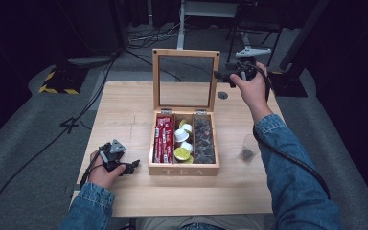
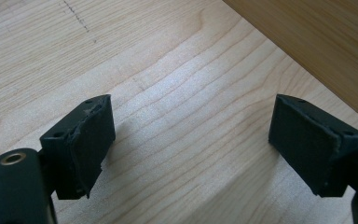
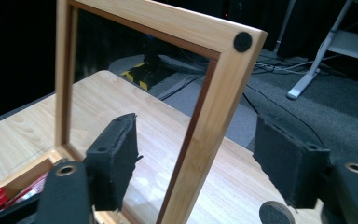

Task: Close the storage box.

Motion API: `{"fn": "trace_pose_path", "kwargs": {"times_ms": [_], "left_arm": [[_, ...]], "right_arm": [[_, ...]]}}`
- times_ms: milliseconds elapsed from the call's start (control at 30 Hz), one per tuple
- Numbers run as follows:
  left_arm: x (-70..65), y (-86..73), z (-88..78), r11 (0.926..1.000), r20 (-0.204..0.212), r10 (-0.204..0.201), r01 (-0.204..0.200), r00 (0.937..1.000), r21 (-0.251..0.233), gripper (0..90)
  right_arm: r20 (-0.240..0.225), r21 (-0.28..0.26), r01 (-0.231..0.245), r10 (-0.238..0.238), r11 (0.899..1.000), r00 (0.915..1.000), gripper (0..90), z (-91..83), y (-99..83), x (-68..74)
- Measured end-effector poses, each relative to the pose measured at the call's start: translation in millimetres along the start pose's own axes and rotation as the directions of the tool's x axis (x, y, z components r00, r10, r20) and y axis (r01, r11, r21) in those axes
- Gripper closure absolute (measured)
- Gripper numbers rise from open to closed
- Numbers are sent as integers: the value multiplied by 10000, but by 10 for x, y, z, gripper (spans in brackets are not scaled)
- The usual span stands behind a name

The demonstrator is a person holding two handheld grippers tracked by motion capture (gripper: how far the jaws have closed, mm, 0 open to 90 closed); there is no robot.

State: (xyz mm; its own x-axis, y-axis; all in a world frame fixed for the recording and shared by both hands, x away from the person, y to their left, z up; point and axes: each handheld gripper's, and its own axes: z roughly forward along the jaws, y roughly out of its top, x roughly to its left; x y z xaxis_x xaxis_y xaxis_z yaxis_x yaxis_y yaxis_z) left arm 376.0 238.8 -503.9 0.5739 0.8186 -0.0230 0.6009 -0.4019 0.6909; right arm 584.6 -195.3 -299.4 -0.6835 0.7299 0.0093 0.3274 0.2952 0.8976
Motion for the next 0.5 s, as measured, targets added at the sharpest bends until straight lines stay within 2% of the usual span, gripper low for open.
{"fn": "trace_pose_path", "kwargs": {"times_ms": [333,500], "left_arm": [[-2,0,1,10000,5,-30,30,10000,-5,148],[-1,0,0,10000,7,-10,10,10000,8,148]], "right_arm": [[5,141,-43,43,9999,10000,285,242,22,-93],[71,156,-151,150,9998,9999,316,356,15,-107]]}}
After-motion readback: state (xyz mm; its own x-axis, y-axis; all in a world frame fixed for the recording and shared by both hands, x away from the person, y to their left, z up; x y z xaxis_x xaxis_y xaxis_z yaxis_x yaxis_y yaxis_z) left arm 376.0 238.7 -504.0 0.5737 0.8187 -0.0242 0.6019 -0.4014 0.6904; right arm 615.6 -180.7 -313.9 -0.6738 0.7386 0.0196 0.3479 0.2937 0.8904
